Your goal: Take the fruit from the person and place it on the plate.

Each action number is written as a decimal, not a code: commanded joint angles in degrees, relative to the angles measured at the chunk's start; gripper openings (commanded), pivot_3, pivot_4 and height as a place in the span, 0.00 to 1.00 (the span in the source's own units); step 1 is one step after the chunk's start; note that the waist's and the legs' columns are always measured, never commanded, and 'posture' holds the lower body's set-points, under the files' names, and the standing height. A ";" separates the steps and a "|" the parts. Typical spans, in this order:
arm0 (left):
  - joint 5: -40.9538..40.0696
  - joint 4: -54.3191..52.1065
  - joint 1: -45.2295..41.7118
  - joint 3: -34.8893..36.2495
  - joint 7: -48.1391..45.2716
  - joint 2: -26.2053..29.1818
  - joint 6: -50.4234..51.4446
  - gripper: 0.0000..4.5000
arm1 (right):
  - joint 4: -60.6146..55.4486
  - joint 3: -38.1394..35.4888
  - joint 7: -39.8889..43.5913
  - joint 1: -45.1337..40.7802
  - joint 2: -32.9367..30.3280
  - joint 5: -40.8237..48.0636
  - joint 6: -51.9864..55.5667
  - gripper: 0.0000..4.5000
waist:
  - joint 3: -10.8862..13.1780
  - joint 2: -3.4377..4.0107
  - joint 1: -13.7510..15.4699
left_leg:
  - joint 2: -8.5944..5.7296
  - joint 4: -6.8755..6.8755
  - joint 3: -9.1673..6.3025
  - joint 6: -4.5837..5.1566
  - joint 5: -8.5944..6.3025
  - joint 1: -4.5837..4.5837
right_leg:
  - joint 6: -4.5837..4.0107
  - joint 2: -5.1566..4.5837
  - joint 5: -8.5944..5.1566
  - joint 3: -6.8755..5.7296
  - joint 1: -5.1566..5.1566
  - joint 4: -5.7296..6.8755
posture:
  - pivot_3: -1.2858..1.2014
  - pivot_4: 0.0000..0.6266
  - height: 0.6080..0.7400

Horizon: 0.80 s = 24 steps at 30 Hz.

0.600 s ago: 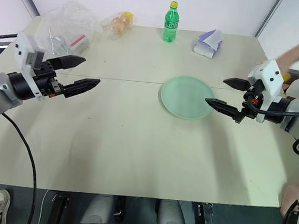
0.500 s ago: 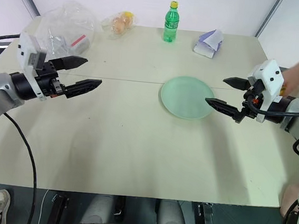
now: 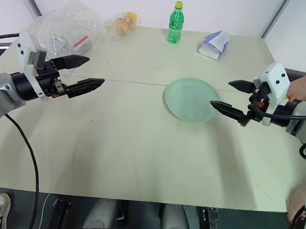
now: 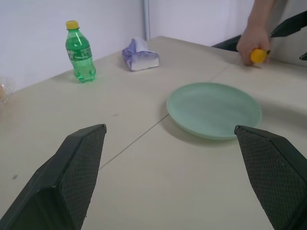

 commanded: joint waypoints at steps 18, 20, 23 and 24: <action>1.09 0.21 -1.92 0.51 -0.09 -0.47 -2.64 1.00 | -1.14 -1.20 -0.50 -1.25 -0.95 0.24 -1.07 0.99 | 0.00 0.00 0.00 | 0.00 0.01 0.00 0.00 0.00 0.00 | 0.00 0.00 0.00 0.00 0.00 0.00 | 0.52 0.24 0.93; 1.29 0.28 -1.90 0.34 -0.20 -0.62 -2.76 1.00 | -1.36 -1.31 -0.52 -1.17 -1.00 0.38 -0.91 0.99 | 0.00 0.00 0.01 | 0.00 0.01 0.00 0.00 0.00 0.00 | 0.00 0.00 0.00 0.00 0.00 0.00 | 0.52 0.24 0.93; 1.40 0.35 -1.95 0.26 -0.26 -0.85 -2.80 1.00 | -1.46 -1.48 -0.40 -0.98 -1.26 0.41 -0.85 0.99 | 0.00 0.00 0.01 | 0.00 0.01 0.00 0.00 0.00 0.00 | 0.00 0.00 0.00 0.00 0.01 0.01 | 0.52 0.24 0.93; 1.43 0.42 -1.99 0.27 -0.29 -0.89 -2.81 1.00 | -1.39 -1.45 -0.37 -0.99 -1.30 0.35 -0.89 0.99 | 0.00 0.00 0.01 | 0.00 0.01 0.00 0.00 0.00 0.00 | 0.00 0.00 0.00 0.00 0.00 0.01 | 0.52 0.24 0.93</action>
